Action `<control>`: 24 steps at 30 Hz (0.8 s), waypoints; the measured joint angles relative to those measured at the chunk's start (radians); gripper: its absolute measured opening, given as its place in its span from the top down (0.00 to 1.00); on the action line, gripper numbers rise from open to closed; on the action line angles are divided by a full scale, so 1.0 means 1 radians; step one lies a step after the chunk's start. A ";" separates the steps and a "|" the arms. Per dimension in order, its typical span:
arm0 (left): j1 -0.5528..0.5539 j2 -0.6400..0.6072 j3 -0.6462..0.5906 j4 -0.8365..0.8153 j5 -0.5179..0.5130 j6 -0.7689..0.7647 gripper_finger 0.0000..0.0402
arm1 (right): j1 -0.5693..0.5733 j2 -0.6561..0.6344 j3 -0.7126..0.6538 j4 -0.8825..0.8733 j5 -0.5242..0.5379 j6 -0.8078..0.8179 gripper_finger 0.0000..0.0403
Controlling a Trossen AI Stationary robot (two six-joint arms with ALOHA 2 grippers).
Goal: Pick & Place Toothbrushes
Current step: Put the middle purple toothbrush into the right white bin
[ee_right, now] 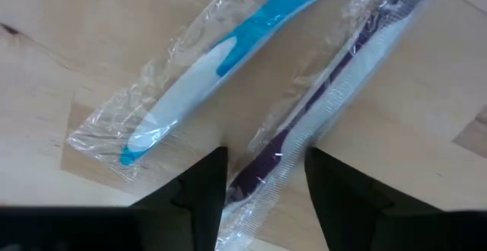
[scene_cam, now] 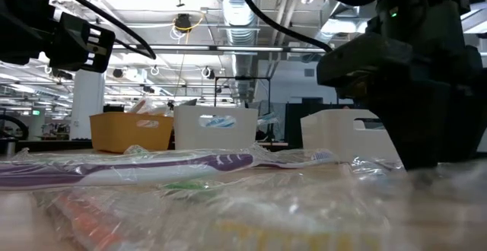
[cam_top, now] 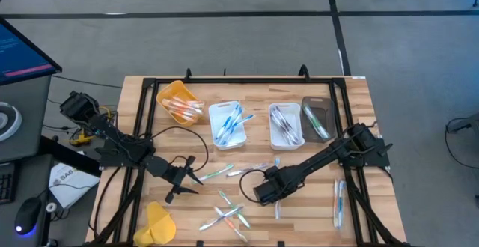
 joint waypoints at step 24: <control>0.071 0.000 0.000 0.002 0.000 0.044 0.62 | -0.001 -0.004 -0.003 -0.021 -0.055 0.023 0.98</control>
